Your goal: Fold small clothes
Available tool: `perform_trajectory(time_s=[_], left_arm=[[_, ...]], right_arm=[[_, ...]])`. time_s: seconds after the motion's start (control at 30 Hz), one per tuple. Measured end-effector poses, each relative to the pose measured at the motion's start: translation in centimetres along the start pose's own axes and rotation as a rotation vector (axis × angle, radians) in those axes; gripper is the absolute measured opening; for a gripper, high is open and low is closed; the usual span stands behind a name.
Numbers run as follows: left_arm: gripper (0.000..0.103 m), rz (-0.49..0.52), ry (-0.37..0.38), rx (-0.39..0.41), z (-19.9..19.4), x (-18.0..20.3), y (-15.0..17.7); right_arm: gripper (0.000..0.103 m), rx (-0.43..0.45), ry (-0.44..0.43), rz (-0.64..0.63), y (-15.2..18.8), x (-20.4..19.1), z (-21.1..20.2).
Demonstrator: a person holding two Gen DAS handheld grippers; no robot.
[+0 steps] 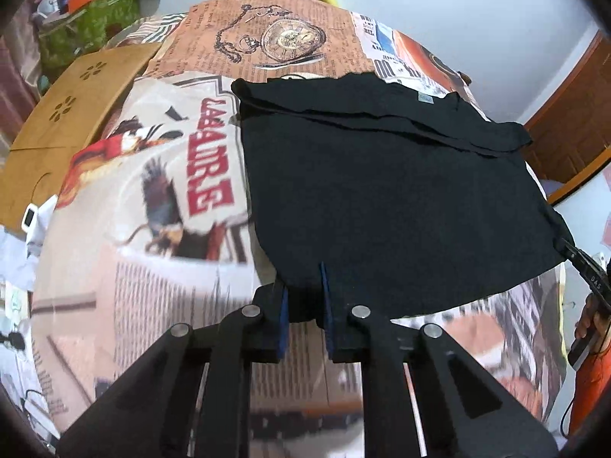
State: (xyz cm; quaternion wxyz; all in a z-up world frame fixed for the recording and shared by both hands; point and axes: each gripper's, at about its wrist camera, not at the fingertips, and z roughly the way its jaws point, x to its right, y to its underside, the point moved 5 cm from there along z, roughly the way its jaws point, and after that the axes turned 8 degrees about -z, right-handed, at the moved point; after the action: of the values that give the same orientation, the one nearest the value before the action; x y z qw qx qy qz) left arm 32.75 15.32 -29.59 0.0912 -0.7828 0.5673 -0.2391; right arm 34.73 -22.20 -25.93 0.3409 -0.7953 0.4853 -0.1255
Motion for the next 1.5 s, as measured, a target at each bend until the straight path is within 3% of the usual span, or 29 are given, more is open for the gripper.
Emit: perform_trajectory(time_s=[0.33,0.57,0.73,0.8,0.87,0.93,1.17,1.43,1.5], left_arm=[[0.015,0.021,-0.003,-0.015,-2.6,-1.0,5.2],[0.018,0.032,-0.066,0.006,-3.4,-2.0,6.2],[0.022,0.069,-0.149,0.068,-4.7,-1.9,4.5],[0.039,0.077,-0.157,0.102,-5.2,-1.7,3.4],[0.047,0.072,-0.148,0.138,-5.8,-1.4,2.2],[0.048,0.069,-0.135,0.155,-5.9,-0.9,1.1],[0.049,0.101,-0.106,0.105,-2.3,1.8,-1.7],[0.049,0.170,-0.107,0.006,3.6,4.5,-3.2],[0.054,0.183,-0.092,-0.009,4.9,5.1,-3.8]], right_arm=[[0.009,-0.039,-0.021,0.008,3.4,-1.5,-1.3],[0.009,-0.100,-0.013,-0.026,5.1,-2.2,-0.6],[0.015,-0.115,0.017,-0.010,5.1,-1.6,-1.0],[0.025,-0.093,0.042,-0.010,4.8,-1.5,-1.9],[0.035,-0.049,0.083,-0.027,3.8,-1.1,-3.0],[0.040,-0.007,0.094,-0.042,2.9,-1.1,-3.7],[0.040,0.029,0.069,-0.071,-0.2,-1.4,-2.2],[0.040,-0.028,0.022,-0.144,-2.2,-2.7,2.7],[0.040,-0.044,0.013,-0.167,-2.5,-3.0,4.0]])
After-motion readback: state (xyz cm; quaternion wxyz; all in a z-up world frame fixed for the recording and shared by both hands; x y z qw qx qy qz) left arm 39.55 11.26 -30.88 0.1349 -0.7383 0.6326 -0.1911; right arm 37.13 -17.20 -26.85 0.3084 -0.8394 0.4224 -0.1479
